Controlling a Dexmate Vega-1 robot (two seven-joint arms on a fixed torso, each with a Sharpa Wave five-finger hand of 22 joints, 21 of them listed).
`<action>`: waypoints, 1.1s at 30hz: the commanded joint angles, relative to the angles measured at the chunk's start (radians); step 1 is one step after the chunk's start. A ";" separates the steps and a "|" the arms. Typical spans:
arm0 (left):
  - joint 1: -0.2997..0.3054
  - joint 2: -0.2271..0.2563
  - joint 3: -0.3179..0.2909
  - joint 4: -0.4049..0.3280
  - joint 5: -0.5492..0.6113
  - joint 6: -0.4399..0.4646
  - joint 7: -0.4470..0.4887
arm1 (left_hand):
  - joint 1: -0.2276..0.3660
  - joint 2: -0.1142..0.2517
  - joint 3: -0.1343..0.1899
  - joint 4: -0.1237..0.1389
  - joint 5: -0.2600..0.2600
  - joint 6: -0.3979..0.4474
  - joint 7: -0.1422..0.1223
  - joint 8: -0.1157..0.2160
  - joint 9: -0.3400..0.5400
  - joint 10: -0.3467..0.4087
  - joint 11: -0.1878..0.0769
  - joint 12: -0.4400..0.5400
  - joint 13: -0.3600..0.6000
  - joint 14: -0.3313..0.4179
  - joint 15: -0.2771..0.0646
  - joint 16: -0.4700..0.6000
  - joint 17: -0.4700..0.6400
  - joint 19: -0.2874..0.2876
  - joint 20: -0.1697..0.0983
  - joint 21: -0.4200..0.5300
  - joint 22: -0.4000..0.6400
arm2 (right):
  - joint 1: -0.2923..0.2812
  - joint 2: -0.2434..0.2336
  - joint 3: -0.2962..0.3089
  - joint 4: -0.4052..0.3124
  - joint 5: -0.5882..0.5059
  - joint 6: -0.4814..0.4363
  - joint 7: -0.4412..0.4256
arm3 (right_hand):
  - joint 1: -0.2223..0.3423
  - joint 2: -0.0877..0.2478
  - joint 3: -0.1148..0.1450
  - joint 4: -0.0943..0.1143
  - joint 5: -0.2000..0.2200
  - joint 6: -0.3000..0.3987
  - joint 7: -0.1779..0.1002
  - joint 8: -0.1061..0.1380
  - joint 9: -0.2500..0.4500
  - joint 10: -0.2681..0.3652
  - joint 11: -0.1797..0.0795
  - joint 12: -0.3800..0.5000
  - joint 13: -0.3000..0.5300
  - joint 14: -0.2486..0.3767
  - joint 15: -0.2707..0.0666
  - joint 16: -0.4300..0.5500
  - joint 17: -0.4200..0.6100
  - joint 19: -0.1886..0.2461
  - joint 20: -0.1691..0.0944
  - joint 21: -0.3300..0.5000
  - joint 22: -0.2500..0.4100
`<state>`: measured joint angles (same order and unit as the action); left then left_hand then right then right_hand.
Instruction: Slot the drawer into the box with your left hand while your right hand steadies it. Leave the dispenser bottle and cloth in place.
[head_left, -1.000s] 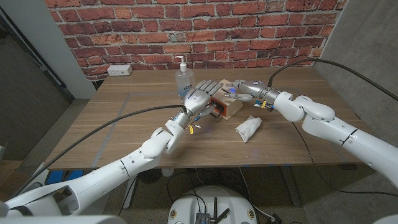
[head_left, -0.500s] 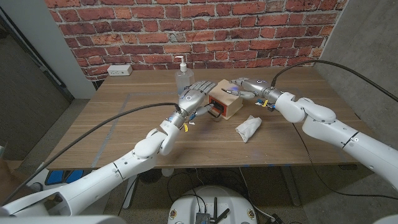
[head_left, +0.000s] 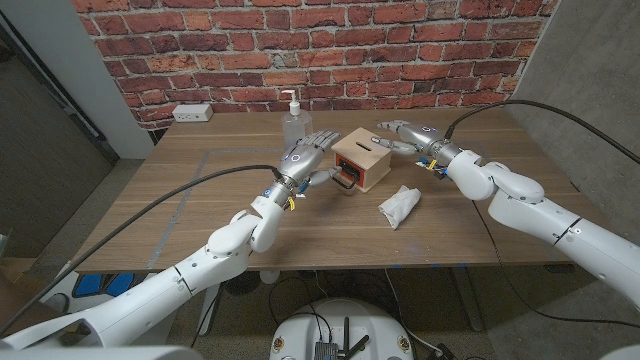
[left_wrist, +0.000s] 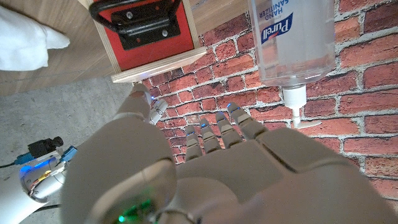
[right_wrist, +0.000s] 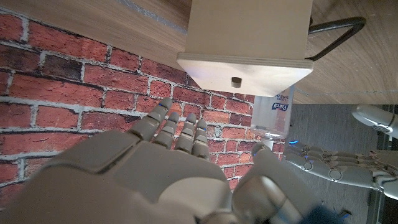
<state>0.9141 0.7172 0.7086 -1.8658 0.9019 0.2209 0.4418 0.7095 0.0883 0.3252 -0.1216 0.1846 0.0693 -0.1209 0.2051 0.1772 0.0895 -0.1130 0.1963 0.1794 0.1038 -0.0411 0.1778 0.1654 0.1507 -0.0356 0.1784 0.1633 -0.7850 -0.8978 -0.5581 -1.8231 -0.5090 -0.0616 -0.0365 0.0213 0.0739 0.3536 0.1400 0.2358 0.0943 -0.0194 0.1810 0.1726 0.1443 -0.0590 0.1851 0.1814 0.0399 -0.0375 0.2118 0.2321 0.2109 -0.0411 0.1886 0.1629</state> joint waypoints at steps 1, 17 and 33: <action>0.059 -0.002 -0.051 -0.048 -0.139 -0.004 0.030 | -0.013 -0.001 -0.005 0.003 -0.003 0.006 -0.001 0.006 0.002 0.005 0.000 0.004 0.002 0.006 -0.037 0.001 0.002 0.006 -0.111 0.009 0.002 | -0.085 0.003 0.062 -0.036 0.068 -0.052 -0.065 | 0.004 0.037 0.008 -0.002 0.000 0.007 -0.005 0.006 0.002 0.004 0.000 0.004 0.000 0.006 -0.050 0.005 0.002 0.014 -0.040 0.005 0.002; 0.135 -0.013 -0.103 -0.079 -0.232 -0.023 0.098 | -0.045 0.016 -0.013 0.014 -0.005 0.016 0.000 0.004 0.003 0.004 0.005 0.000 0.003 0.006 -0.033 0.001 0.003 0.013 -0.111 0.010 0.003 | -0.179 0.017 0.146 -0.027 0.263 -0.012 -0.168 | 0.005 0.029 0.007 -0.006 -0.002 0.010 -0.004 0.007 0.002 0.008 0.009 0.005 0.000 0.012 -0.044 0.005 -0.001 0.032 -0.032 0.008 0.002; 0.230 -0.028 -0.219 -0.074 -0.464 -0.089 0.149 | -0.077 0.039 -0.014 0.025 -0.006 0.019 0.022 -0.001 0.003 0.003 0.018 -0.002 0.004 0.003 -0.031 -0.001 0.003 0.031 -0.111 0.014 0.003 | -0.177 0.074 0.152 0.045 0.419 0.035 -0.187 | 0.002 0.019 0.002 -0.008 -0.004 0.005 -0.006 0.004 0.002 0.013 0.018 0.006 0.001 0.014 -0.035 0.005 -0.002 0.038 -0.028 0.006 0.002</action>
<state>1.0866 0.6984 0.5606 -1.9423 0.5960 0.1743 0.5641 0.6397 0.1238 0.3050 -0.1005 0.1807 0.0894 -0.1050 0.2050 0.1772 0.0922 -0.1022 0.1963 0.1793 0.1037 -0.0411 0.1778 0.1653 0.1689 -0.0395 0.1859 0.1656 -0.9547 -0.8696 -0.4220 -1.8353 -0.2078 -0.0578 -0.2090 0.0213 0.0740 0.3582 0.1354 0.2358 0.0995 -0.0246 0.1851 0.1725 0.1535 -0.0498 0.1851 0.1814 0.0438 -0.0337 0.2118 0.2275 0.2430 -0.0411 0.1926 0.1630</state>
